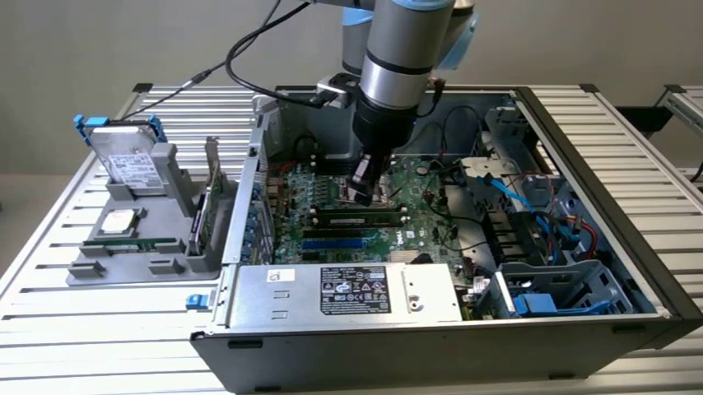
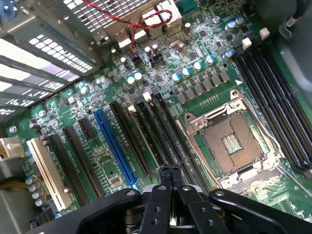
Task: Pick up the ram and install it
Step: 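Press down the ram until it locks into place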
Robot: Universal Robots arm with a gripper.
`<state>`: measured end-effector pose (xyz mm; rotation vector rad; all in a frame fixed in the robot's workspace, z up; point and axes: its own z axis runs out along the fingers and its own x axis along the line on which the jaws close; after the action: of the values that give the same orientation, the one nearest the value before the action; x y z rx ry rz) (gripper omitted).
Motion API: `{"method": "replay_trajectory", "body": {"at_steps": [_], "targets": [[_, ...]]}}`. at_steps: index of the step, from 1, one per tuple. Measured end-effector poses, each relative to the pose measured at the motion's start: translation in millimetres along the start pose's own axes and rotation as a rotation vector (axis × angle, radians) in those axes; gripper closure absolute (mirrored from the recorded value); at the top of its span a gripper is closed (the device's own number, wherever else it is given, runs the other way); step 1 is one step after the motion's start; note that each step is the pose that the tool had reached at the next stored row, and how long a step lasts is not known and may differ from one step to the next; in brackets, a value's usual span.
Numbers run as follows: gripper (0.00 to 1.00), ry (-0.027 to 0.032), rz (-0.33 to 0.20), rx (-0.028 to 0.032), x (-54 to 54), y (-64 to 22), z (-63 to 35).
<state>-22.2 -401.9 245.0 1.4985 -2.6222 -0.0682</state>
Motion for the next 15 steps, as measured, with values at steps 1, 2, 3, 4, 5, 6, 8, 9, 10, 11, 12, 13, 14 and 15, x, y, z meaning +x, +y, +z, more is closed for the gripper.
{"method": "replay_trajectory", "body": {"at_steps": [1, 2, 3, 4, 5, 6, 8, 9, 10, 11, 12, 13, 14, 15], "targets": [[0.90, -0.0016, 0.015, -0.0012, 0.0, 0.0, 0.1], [0.90, -0.0031, 0.031, -0.0024, 0.0, 0.0, 0.2], [0.90, -0.0047, 0.046, -0.0036, 0.0, 0.0, 0.3], [0.90, -0.0063, 0.061, -0.0049, 0.0, 0.0, 0.4], [0.90, -0.0078, 0.076, -0.0060, -0.1, 0.0, 0.5], [0.90, -0.0094, 0.092, -0.0073, -0.1, -0.1, 0.6], [0.90, -0.0125, 0.123, -0.0097, -0.1, -0.1, 0.8], [0.90, -0.0142, 0.138, -0.0109, -0.1, -0.1, 0.9], [0.90, -0.0156, 0.152, -0.0120, -0.1, -0.1, 1.0], [0.90, -0.0172, 0.168, -0.0133, -0.1, -0.1, 1.1], [0.90, -0.0188, 0.183, -0.0144, -0.1, -0.1, 1.2], [0.90, -0.0203, 0.198, -0.0156, -0.1, -0.1, 1.3], [0.90, -0.0218, 0.213, -0.0165, -0.1, -0.1, 1.3], [0.90, -0.0237, 0.226, -0.0169, -0.1, -0.1, 1.3]]}}
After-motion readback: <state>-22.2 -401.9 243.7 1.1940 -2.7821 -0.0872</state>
